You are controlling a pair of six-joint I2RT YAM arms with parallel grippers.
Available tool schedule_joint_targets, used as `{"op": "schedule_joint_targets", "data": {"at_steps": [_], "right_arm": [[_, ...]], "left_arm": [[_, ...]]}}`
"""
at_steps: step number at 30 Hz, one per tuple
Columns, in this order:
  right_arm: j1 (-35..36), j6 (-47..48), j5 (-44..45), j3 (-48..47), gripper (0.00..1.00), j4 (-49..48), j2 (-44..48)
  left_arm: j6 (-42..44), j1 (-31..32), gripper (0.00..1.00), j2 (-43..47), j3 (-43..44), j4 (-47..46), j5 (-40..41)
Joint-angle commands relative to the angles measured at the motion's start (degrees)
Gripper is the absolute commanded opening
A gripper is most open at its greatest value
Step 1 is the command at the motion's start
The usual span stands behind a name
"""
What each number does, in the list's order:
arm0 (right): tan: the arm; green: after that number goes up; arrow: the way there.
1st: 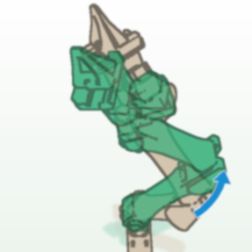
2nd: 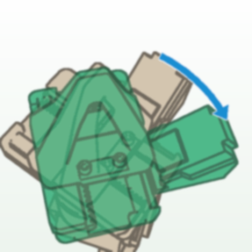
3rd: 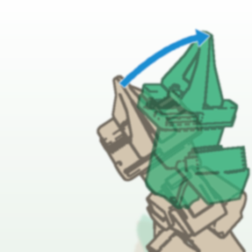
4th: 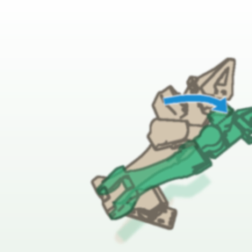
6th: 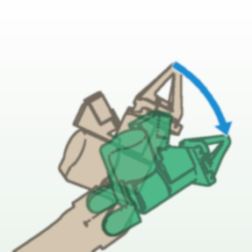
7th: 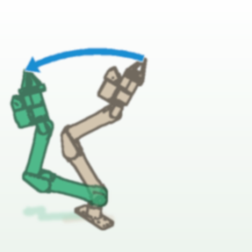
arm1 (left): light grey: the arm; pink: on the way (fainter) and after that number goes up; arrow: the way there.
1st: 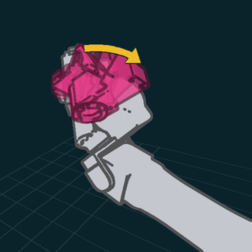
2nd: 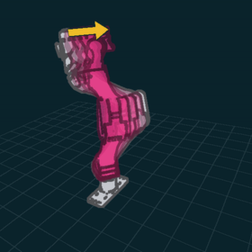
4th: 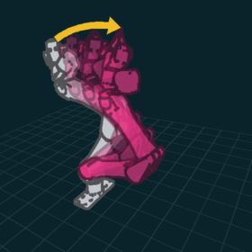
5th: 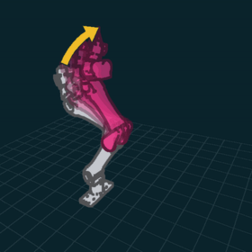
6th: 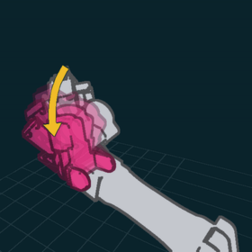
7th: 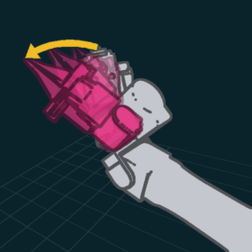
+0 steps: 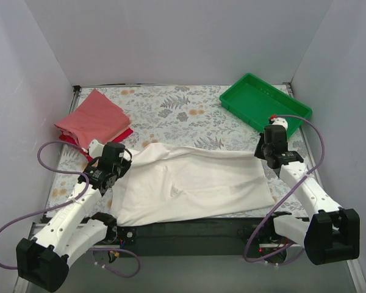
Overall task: Fold and stack the t-shirts
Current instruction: Fold the tshirt
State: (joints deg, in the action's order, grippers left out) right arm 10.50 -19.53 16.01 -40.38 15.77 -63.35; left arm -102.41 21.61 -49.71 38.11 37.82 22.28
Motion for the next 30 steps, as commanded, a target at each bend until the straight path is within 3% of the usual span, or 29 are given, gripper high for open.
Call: {"op": "schedule_joint_targets", "data": {"at_steps": [1,11,26,30], "right_arm": [[-0.5,-0.2,3.0,-0.3,0.01,2.4,2.5],[-2.2,0.9,5.3,1.0,0.01,5.1,4.7],[-2.6,1.3,2.5,3.4,0.01,6.5,7.6],[-2.6,-0.2,0.9,5.8,0.03,6.4,7.9]], "left_arm": [[-4.3,0.4,0.00,2.0,-0.8,5.3,3.1],[-17.2,0.4,0.00,5.6,-1.1,18.0,10.5],[-18.5,0.4,0.00,10.1,-2.4,19.3,9.5],[-19.5,0.4,0.00,10.0,-5.0,18.4,6.1]]}}
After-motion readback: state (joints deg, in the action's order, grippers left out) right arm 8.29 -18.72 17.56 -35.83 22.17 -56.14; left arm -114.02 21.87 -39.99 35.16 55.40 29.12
